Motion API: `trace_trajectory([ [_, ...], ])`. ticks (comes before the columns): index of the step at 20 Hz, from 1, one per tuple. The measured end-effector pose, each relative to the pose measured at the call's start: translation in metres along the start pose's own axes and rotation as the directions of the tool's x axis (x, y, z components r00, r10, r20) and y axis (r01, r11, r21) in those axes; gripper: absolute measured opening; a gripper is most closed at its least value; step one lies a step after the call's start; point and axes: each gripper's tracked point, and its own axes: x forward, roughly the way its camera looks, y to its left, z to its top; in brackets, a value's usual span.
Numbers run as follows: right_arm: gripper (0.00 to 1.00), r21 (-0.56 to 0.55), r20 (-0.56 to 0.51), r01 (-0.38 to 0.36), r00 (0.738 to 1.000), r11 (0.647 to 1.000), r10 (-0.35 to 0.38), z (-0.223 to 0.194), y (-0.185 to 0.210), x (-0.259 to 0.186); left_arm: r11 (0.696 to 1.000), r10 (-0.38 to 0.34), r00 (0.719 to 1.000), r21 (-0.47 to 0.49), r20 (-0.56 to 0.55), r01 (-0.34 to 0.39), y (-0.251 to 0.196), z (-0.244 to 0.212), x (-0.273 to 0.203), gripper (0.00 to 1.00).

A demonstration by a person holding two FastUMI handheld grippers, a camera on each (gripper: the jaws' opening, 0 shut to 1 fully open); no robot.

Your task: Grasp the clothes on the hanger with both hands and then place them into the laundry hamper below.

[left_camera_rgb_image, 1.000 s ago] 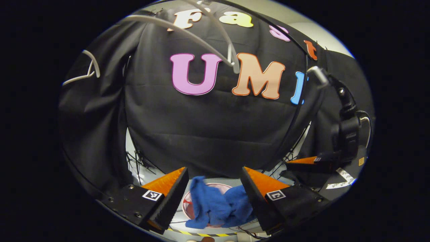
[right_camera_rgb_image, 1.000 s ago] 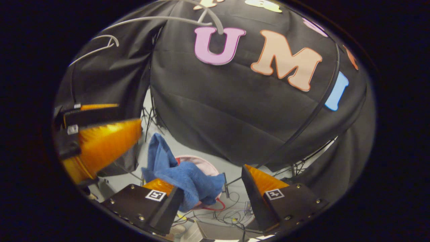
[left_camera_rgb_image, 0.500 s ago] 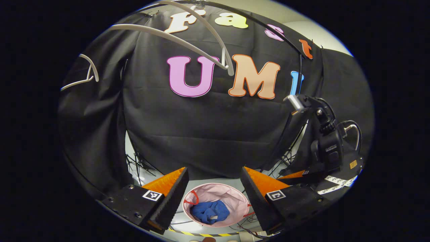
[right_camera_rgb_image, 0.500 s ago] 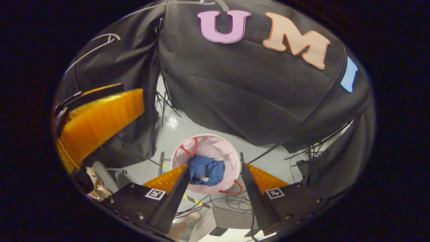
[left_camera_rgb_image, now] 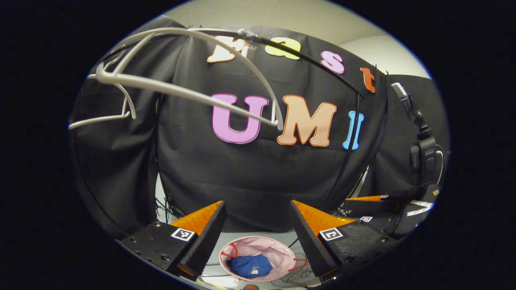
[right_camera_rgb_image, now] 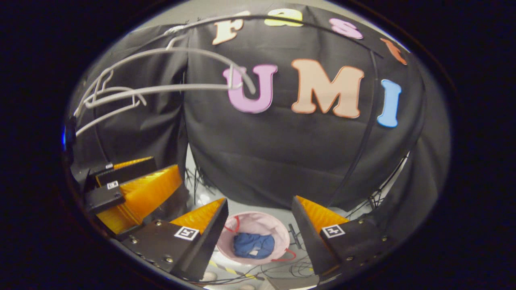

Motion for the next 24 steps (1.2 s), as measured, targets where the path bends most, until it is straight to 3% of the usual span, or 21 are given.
trace_trajectory([
  [3,0.91,0.05,0.119,0.024,0.992,0.998,-0.03,0.034,-0.008,-0.026,1.0,-0.016,0.999,-0.011,0.051,0.017,-0.009,0.021,-0.015,0.95],
  [5,0.99,0.061,0.177,0.038,0.983,0.997,-0.048,0.051,-0.013,-0.042,1.0,-0.029,0.996,-0.005,0.084,0.029,-0.014,0.035,-0.026,0.96],
  [8,0.91,0.081,0.25,0.047,0.966,0.996,-0.065,0.07,-0.016,-0.065,0.998,-0.057,0.991,0.01,0.119,0.056,-0.025,0.05,-0.036,0.94],
  [9,0.95,0.091,0.263,0.047,0.962,0.995,-0.069,0.073,-0.018,-0.072,0.998,-0.065,0.99,0.007,0.127,0.065,-0.032,0.053,-0.035,0.96],
  [12,0.91,0.114,0.319,0.051,0.944,0.992,-0.086,0.082,-0.025,-0.09,0.997,-0.077,0.986,0.009,0.149,0.077,-0.043,0.06,-0.041,0.96],
  [14,0.95,0.113,0.338,0.075,0.935,0.991,-0.109,0.08,-0.037,-0.1,0.997,-0.079,0.985,0.022,0.156,0.077,-0.05,0.06,-0.045,0.94],
  [15,0.9,0.116,0.347,0.081,0.931,0.99,-0.117,0.08,-0.042,-0.105,0.996,-0.082,0.984,0.03,0.155,0.078,-0.055,0.06,-0.048,0.94],
  [17,0.94,0.124,0.365,0.091,0.922,0.988,-0.13,0.08,-0.054,-0.115,0.996,-0.085,0.983,0.04,0.161,0.079,-0.064,0.061,-0.051,0.94],
  [24,0.95,0.107,0.405,0.131,0.9,0.986,-0.163,0.078,-0.108,-0.136,0.996,-0.071,0.983,0.056,0.171,0.062,-0.099,0.057,-0.054,0.94],
])
